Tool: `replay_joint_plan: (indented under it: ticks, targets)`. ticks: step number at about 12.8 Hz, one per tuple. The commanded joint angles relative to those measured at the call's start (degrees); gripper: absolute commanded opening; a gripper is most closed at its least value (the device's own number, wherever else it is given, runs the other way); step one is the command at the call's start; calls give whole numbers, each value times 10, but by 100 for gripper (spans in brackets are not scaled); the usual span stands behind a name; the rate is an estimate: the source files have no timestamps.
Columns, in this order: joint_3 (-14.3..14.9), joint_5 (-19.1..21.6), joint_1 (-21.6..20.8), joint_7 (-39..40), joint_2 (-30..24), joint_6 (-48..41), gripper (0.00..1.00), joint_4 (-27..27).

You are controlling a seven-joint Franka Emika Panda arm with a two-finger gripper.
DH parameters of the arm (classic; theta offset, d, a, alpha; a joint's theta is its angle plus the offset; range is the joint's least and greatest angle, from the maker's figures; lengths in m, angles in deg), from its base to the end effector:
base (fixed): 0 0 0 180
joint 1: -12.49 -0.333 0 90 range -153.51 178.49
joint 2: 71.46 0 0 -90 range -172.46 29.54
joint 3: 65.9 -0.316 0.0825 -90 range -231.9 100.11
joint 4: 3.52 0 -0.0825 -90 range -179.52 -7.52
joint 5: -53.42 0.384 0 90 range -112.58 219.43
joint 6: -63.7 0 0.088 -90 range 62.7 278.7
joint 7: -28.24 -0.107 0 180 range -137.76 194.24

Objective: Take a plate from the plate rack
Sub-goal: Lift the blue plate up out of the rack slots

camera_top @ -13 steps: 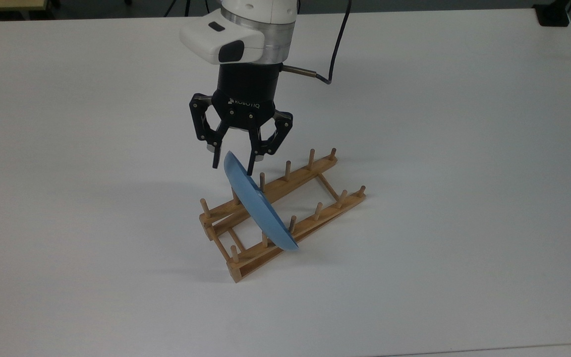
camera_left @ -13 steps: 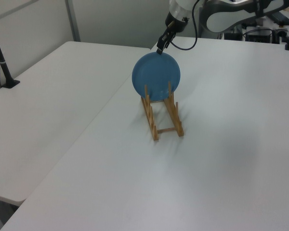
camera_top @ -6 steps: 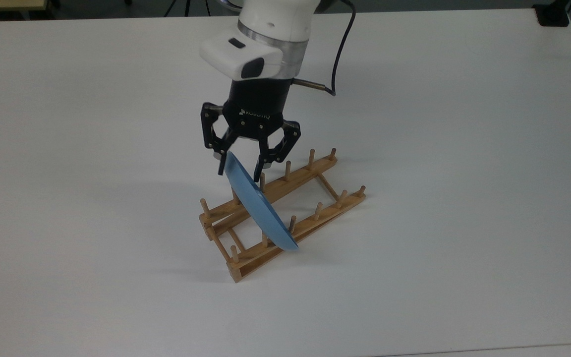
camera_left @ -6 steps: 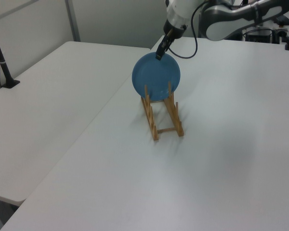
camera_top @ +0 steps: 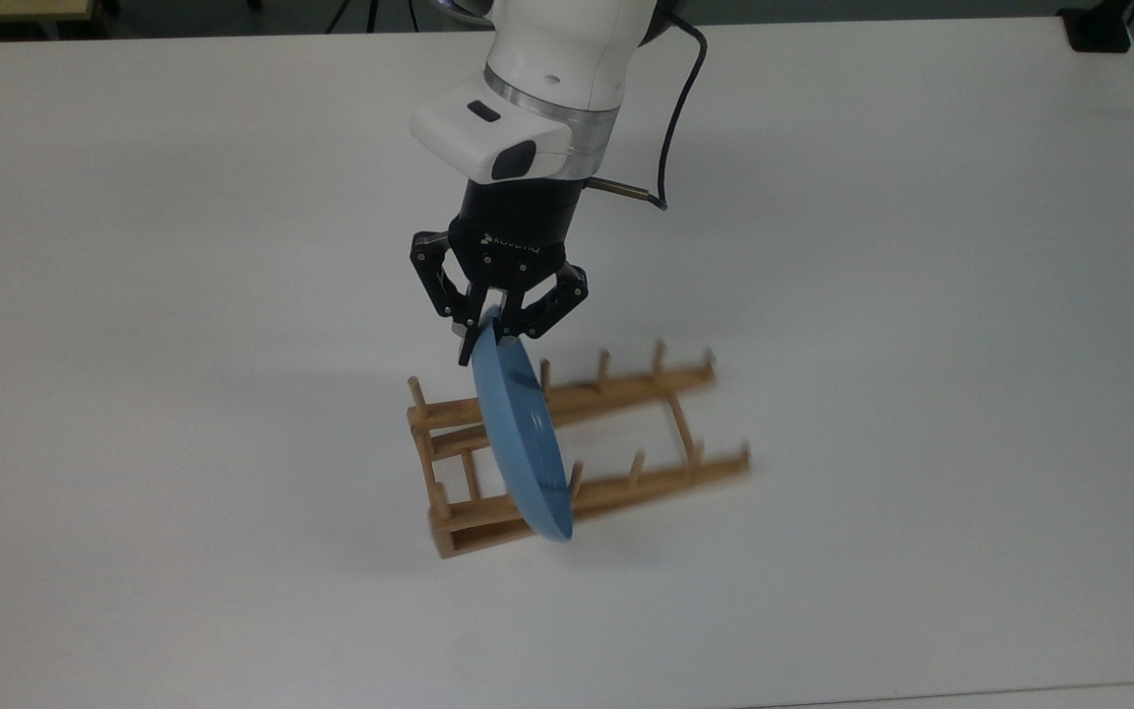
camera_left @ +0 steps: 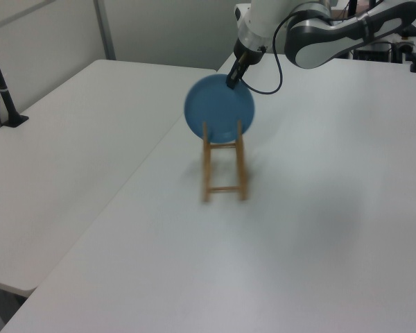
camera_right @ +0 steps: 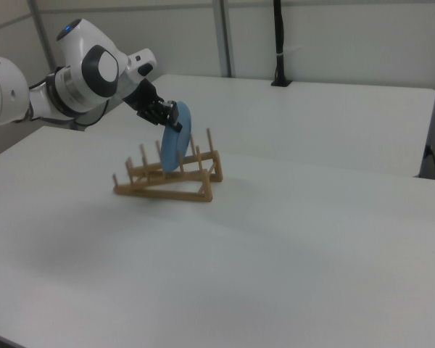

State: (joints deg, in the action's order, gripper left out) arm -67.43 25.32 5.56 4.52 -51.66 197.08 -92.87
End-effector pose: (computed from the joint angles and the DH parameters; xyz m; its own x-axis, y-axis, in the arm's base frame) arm 0.6932 0.0923 0.4948 0.8725 0.0646 0.4842 -0.0756 -0.9614 0.2645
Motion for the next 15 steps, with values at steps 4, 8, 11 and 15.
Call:
replay_joint_plan:
  ticks: [4,8,11,15]
  targets:
    - [-1,-11,4,-11,-16,-2,0,-6]
    - [-3,-3,12,-9,-40,-10,0,-5]
    - [-6,46,29,17,-83,-63,0,-7]
    - [-5,183,60,166,-129,-158,0,-4]
